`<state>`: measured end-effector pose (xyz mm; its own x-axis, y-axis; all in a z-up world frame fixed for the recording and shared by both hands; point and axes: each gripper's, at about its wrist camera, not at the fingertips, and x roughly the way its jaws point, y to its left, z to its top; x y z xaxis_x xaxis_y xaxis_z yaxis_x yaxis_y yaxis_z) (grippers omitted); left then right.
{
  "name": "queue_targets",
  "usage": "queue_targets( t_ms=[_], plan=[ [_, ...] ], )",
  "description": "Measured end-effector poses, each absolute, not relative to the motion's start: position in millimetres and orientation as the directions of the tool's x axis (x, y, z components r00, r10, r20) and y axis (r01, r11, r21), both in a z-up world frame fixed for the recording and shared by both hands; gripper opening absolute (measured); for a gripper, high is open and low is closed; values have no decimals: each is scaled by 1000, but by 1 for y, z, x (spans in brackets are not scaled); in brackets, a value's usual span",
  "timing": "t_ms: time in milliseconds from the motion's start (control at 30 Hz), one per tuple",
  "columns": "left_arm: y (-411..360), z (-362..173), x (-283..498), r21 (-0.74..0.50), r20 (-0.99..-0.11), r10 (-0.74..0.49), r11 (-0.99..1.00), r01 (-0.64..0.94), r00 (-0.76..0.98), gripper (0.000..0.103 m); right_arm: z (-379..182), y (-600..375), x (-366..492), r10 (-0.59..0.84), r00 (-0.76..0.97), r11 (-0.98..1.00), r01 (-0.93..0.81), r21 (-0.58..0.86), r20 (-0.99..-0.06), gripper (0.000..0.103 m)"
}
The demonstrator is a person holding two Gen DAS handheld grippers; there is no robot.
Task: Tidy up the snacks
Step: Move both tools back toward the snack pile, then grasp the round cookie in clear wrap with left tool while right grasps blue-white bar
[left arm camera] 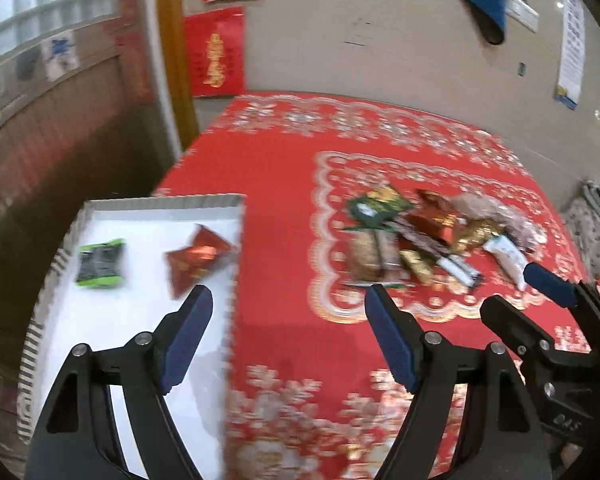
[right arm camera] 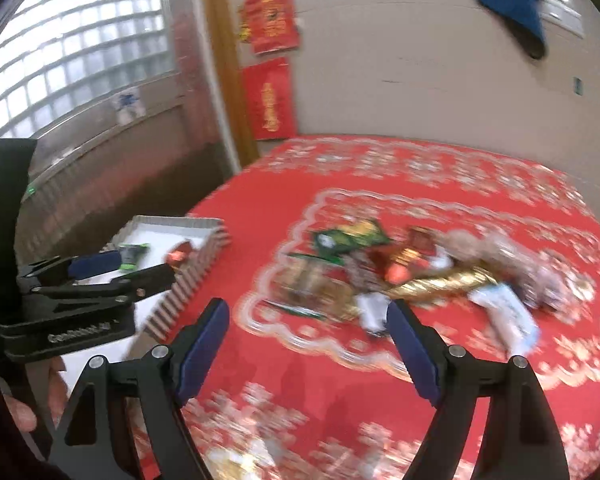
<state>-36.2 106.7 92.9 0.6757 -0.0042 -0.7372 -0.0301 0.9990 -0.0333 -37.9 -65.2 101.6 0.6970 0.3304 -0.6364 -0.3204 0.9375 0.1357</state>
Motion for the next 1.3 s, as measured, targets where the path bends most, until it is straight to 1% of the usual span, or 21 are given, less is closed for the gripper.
queue_targets(
  t_ms=[367, 600, 867, 1033, 1167, 1300],
  plan=[
    [45, 78, -23, -23, -767, -49, 999, 49, 639, 79, 76, -152, -51, 218, 703, 976, -172, 136, -676, 83],
    [24, 68, 2, -77, -804, -94, 996, 55, 587, 79, 72, -181, -52, 205, 708, 978, -131, 160, -676, 83],
    [19, 62, 39, -128, -835, -120, 991, 23, 537, 79, 68, -198, -42, 193, 700, 980, -105, 168, -688, 83],
    [36, 54, 56, -150, -847, -106, 988, -42, 520, 79, 70, -197, -37, 214, 697, 976, -121, 182, -684, 84],
    [48, 44, 66, -139, -864, -86, 988, -72, 497, 79, 69, -192, -32, 240, 694, 970, -146, 193, -679, 84],
    [49, 36, 74, -130, -876, -86, 990, -60, 475, 79, 67, -202, -20, 237, 689, 968, -112, 222, -685, 84]
  ],
)
